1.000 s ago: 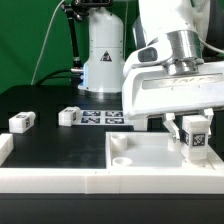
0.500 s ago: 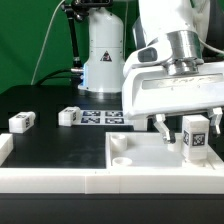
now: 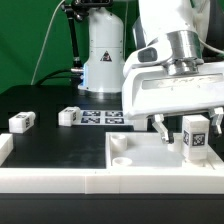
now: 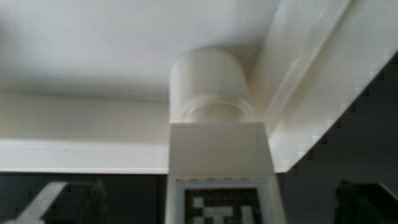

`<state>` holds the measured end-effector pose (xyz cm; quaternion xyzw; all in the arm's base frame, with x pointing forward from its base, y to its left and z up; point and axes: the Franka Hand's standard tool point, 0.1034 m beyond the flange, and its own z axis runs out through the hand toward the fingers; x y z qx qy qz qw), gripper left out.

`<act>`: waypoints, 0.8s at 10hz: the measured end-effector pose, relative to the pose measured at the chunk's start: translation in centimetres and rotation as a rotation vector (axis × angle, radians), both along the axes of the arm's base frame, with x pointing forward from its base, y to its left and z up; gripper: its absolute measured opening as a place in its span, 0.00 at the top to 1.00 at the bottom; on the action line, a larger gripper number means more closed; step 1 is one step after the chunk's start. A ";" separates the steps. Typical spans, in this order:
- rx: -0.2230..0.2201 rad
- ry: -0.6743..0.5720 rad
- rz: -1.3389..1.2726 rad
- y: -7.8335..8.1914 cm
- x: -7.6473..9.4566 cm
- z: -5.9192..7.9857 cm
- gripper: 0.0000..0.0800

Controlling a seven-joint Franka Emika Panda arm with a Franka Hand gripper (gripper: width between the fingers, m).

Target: Assemble one leg

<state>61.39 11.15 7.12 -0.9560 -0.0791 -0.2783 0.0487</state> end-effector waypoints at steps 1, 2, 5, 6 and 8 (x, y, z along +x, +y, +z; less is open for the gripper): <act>0.000 -0.010 -0.001 0.0 0.3 1.0 0.19; 0.004 0.009 -0.001 0.0 0.4 1.2 0.19; 0.032 0.140 -0.003 0.4 0.9 1.4 0.19; 0.048 0.268 0.005 0.8 0.8 1.4 0.19; 0.054 0.461 0.037 0.9 1.1 1.9 0.19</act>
Offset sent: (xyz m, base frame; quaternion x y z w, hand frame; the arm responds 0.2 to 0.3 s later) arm 0.0120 -0.0068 0.0064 -0.0007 -0.0147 0.0494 0.9987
